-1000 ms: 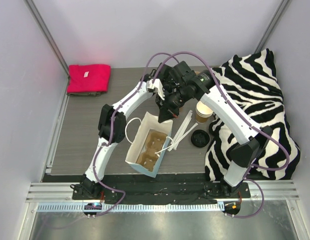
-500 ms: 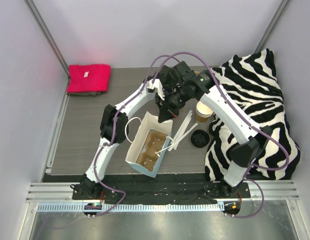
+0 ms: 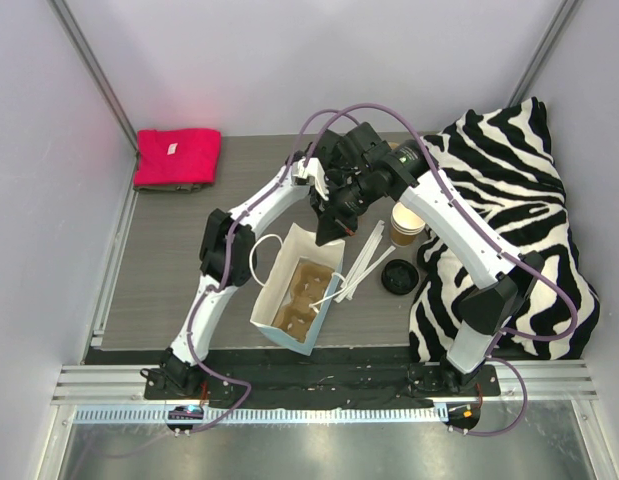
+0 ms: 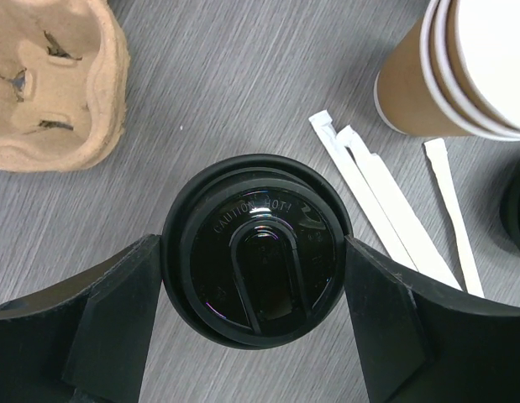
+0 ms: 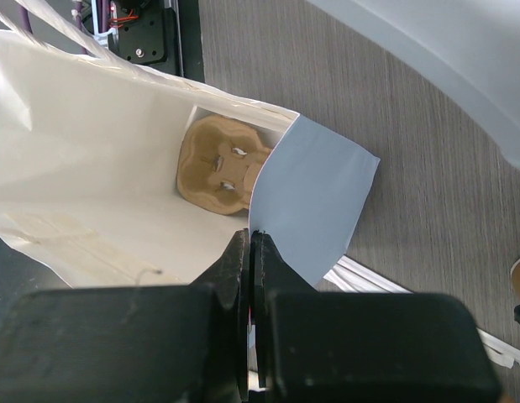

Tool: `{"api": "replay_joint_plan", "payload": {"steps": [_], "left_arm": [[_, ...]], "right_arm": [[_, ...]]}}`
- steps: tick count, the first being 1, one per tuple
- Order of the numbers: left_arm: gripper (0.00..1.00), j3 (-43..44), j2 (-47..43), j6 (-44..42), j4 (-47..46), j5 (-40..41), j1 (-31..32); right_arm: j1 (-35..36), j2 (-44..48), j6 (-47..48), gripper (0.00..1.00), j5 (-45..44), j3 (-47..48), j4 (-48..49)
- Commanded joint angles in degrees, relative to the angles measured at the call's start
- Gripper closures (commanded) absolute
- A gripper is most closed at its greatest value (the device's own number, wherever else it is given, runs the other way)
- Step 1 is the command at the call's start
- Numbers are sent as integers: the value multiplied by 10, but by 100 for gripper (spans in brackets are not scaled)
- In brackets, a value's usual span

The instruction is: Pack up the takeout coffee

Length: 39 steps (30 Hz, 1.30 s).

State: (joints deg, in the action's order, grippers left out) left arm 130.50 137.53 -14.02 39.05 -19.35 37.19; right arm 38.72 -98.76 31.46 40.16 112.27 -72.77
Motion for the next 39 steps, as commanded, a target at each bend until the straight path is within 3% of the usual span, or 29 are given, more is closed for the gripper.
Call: {"api": "replay_joint_plan", "payload": {"steps": [1,8,15,22,27,33,39], "left_arm": [[54,18,-33,0,16,-20,-19],[57,-23,-97,14,52,-50,-66],[57,-124,-199,10,92,-72,-142],[57,-293,-344,-29,130,-109,-254],[55,-449,-422,-35,94,-114,-309],[53,-597,-510,-32,-13,-114,-357],[49,-662,-534,-37,-74,-107,-363]], "right_arm": [[0,-1,12,99,12,8,-4],[-2,-9,12,99,20,19,-8],[-4,-18,19,99,26,25,-11],[-15,-27,20,99,37,23,-10],[-20,-37,19,99,40,24,-6],[-30,-42,12,99,39,27,-3],[-31,-44,12,99,30,32,-3]]}}
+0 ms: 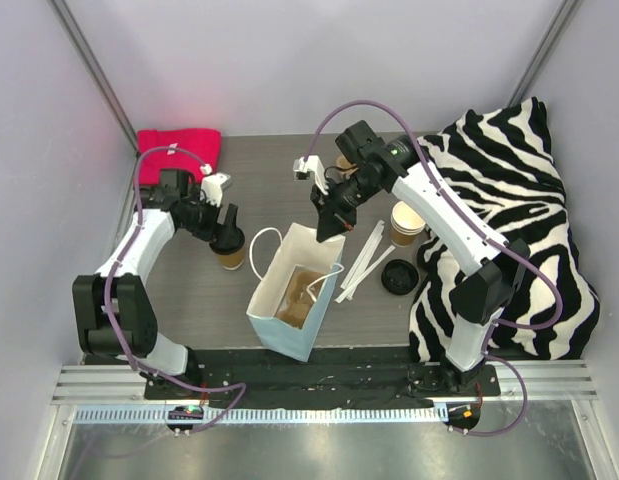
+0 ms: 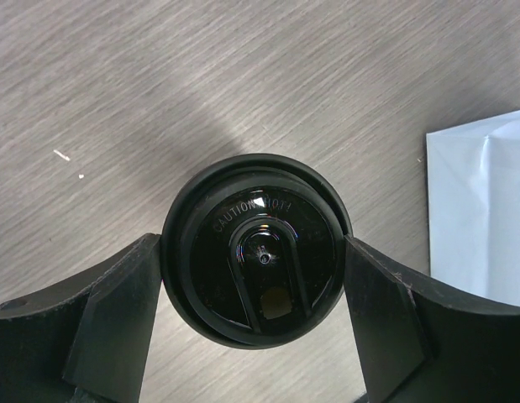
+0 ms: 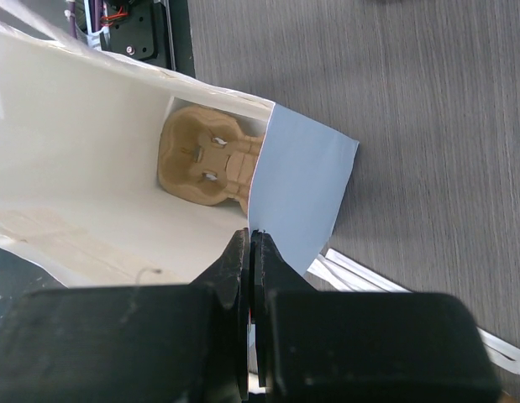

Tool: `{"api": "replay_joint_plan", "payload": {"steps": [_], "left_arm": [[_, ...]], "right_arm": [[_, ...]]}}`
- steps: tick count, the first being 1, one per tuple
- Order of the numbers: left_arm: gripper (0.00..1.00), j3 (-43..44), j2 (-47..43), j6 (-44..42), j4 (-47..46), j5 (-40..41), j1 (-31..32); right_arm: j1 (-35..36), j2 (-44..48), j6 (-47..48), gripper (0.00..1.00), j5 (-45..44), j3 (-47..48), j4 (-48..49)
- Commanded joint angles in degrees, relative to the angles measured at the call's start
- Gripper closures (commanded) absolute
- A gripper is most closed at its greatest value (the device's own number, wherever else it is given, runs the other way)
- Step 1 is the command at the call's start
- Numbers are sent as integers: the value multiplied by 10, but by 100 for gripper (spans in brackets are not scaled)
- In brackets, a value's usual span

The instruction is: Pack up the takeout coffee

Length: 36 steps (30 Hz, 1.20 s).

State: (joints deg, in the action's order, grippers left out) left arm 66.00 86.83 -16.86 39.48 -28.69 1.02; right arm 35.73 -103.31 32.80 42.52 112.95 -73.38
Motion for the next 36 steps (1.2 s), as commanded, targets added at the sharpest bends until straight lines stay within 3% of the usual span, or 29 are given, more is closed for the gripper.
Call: {"api": "replay_joint_plan", "payload": {"steps": [1,10,20,29,36], "left_arm": [[48,-24,-27,-12,-77,-12,-2],[33,-44,-39,-48,-42,9,-8],[12,-3,-43,-78,39,20,-8],[9,-2,-32,-98,65,23,-8],[6,-62,-57,-99,3,10,-38]], "right_arm": [[-1,1,-1,99,5,26,2],[-3,-4,1,99,0,42,-10],[-5,-10,7,99,-3,63,-25],[-5,-10,10,99,1,65,-27],[-7,-9,12,99,2,63,-28]]}}
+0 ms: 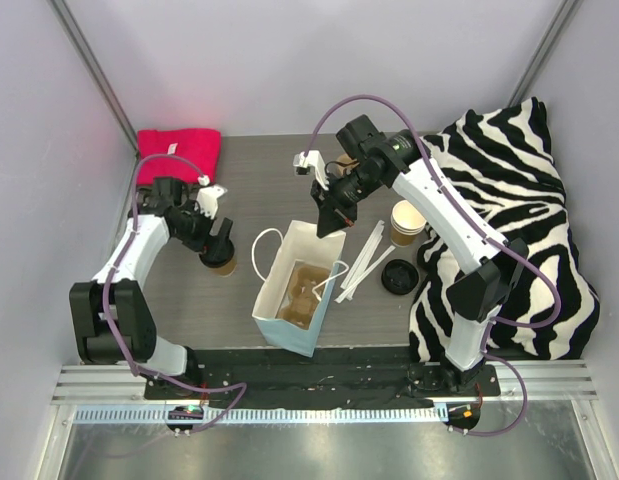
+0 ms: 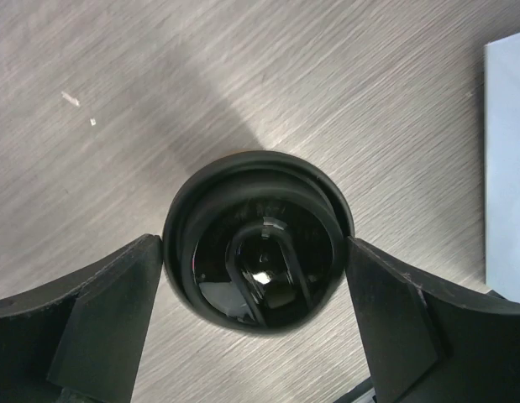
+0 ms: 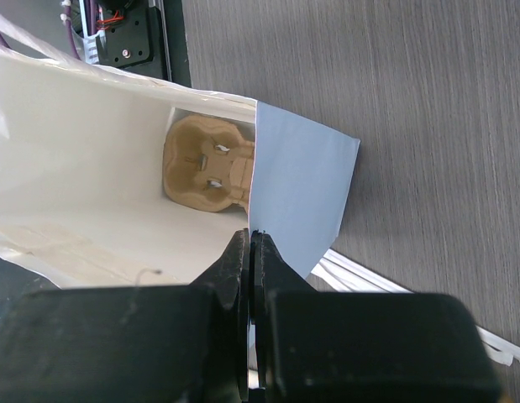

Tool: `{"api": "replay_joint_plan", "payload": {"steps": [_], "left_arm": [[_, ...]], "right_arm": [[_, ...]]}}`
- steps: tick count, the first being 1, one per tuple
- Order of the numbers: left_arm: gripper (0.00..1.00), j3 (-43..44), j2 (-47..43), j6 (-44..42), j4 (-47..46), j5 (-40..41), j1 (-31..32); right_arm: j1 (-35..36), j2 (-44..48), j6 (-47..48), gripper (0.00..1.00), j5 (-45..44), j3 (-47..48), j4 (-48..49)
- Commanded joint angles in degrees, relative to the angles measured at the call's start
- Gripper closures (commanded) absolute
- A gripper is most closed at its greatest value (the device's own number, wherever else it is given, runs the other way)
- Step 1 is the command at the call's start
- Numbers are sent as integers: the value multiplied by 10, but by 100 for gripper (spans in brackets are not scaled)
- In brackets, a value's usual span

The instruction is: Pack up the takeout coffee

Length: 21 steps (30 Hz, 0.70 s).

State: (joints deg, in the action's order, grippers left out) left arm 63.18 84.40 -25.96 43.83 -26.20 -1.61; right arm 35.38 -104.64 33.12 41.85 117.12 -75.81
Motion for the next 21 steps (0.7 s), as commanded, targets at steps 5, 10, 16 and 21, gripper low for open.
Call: {"api": "replay_joint_plan", "payload": {"steps": [5,10,16,21], "left_arm": [[0,-37,-46,-2,-44,-11,-13],[0,6,-42,6,-10,-10,-13],[0,82,-13,-5,77,10,-12],[0,147,15,-14,181,40,-9]], "right_arm": [[-4,3,11,99,9,22,-6],[-4,0,11,99,11,28,-6],[-5,-2,11,99,12,30,-5],[-4,1,15,99,10,27,-8]]}}
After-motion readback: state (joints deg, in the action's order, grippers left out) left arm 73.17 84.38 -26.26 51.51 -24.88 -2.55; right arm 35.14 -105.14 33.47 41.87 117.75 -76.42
